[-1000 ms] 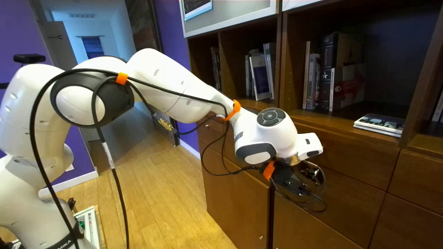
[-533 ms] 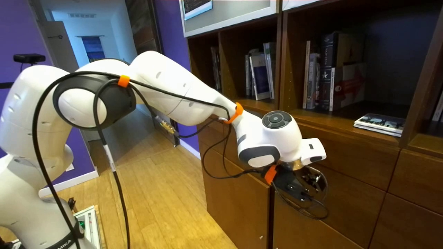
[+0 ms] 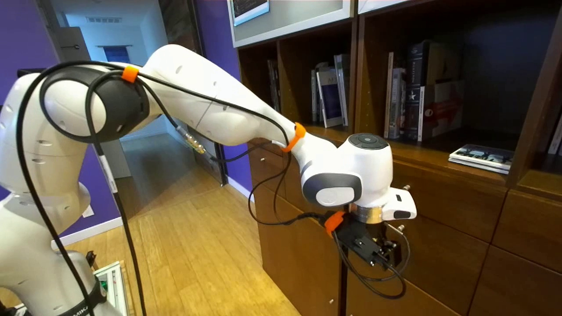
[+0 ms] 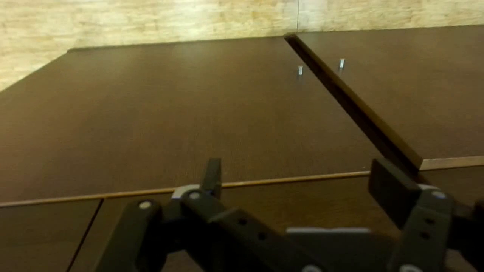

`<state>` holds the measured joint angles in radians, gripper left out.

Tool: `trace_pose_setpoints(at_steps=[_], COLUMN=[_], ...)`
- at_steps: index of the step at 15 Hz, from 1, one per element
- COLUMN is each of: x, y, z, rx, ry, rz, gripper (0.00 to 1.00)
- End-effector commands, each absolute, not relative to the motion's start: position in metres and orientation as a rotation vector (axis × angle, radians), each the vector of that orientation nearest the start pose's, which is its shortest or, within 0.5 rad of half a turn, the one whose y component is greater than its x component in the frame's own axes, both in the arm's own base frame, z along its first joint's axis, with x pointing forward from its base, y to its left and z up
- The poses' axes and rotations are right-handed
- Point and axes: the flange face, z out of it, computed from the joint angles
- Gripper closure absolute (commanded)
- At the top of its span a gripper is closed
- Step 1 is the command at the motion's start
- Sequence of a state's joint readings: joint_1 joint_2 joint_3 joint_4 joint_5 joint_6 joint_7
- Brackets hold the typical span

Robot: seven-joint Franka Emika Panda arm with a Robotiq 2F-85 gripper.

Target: Close the open drawer fully

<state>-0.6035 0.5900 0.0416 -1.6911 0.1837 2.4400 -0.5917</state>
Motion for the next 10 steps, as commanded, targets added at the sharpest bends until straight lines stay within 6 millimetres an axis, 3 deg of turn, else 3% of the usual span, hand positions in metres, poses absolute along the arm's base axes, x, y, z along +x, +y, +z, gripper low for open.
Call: trace_pose_setpoints(at_steps=[1,6,10], x=[0.553,0.519,0.491], y=[-0.359,-0.332,-0.287], z=[0.281,0.305,0.342], rx=[-3.053,-3.112,-3.136], ry=[0.296,0.391,0.443], rz=[-0.219,-0.315,-0.465], gripper=[0.0,0.0,0.0])
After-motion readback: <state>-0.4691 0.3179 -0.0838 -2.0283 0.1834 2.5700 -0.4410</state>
